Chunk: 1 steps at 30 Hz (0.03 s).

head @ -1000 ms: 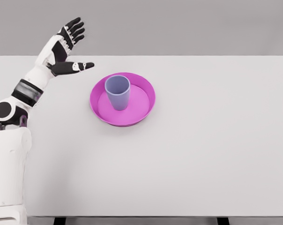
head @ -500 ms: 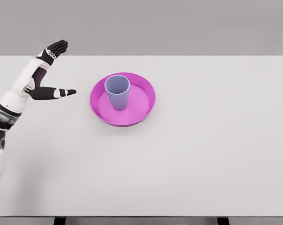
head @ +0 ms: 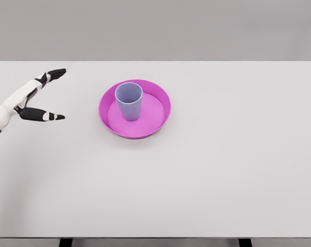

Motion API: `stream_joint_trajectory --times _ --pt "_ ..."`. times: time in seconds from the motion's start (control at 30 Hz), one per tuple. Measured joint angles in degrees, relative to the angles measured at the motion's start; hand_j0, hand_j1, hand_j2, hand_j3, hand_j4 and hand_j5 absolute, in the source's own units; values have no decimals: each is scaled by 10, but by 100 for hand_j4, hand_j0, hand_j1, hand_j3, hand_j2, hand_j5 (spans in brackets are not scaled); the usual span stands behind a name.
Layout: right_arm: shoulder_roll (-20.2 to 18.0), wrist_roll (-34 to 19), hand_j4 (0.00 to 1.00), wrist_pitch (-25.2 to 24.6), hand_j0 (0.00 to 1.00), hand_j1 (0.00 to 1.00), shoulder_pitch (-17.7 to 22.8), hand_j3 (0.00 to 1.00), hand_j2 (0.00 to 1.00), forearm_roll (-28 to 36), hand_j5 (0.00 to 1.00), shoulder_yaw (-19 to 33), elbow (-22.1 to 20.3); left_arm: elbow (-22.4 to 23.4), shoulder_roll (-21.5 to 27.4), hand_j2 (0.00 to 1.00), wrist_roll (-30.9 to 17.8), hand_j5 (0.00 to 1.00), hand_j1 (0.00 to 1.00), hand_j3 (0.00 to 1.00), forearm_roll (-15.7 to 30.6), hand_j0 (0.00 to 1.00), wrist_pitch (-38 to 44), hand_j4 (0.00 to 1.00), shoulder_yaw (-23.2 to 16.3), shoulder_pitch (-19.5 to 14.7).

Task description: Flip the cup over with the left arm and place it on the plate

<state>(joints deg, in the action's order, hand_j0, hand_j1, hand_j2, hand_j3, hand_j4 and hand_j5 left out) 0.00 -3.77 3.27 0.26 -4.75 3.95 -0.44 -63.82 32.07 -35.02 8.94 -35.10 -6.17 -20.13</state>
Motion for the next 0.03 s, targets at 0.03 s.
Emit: stream_joint_trajectory --times 0.03 --pt "0 0 100 0 100 100 1 100 100 0 100 0 0 3 3 100 0 100 100 100 -4 100 0 100 0 -2"
